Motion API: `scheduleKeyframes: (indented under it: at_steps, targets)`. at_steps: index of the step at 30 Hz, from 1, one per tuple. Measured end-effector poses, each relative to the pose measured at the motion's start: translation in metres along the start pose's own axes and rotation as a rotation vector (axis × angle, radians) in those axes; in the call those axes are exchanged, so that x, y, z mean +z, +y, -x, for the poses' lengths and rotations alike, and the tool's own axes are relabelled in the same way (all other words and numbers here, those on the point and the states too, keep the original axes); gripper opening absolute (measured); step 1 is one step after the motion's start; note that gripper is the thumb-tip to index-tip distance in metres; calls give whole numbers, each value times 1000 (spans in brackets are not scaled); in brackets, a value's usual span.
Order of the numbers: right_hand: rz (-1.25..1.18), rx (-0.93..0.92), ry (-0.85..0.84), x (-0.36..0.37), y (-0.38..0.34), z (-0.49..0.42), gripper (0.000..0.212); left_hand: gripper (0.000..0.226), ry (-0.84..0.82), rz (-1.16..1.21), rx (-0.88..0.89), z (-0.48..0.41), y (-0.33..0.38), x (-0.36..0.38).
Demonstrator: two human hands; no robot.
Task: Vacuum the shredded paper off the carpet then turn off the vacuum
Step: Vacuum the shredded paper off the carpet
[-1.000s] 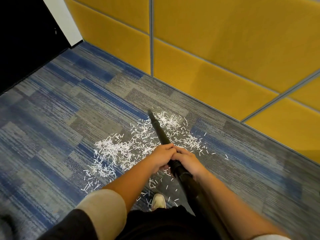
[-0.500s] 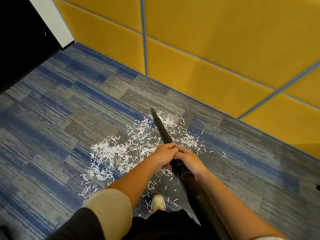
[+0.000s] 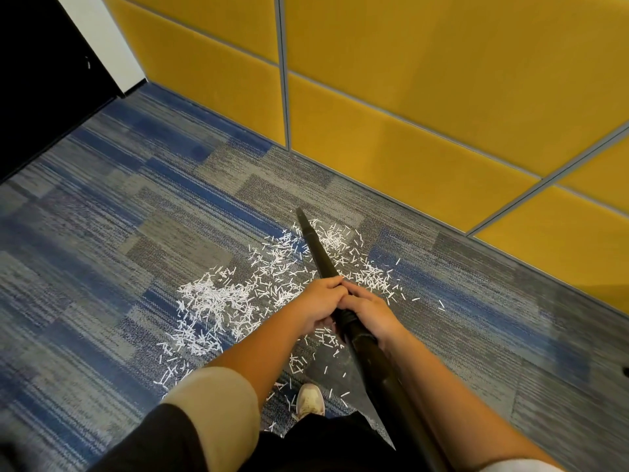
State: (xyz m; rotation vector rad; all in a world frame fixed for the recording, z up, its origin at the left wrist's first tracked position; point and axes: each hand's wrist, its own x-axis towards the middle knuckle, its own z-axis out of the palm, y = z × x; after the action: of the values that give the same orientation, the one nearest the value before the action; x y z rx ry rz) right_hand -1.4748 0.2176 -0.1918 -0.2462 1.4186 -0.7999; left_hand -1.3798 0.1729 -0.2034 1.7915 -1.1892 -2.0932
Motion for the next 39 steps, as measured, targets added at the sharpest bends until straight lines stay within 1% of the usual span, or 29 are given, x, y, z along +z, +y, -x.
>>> scheduleKeyframes:
  at_steps: [5,13,23,32,39]
  targets:
    - [32,11,-10,0,2,2,53,46,11,-7,-7,-2,-5,0]
    - [8,13,28,-9,0,2,54,49,-48,25,-15,-13,-6,10]
    - [100,2,-16,10,7,-7,53,49,45,80,-35,-10,-18,-10]
    - [97,25,-47,15,3,3,51,50,46,95,-38,-9,-23,-13]
    - [119,42,-94,33,11,6,54,51,65,125,-52,2,-37,-32]
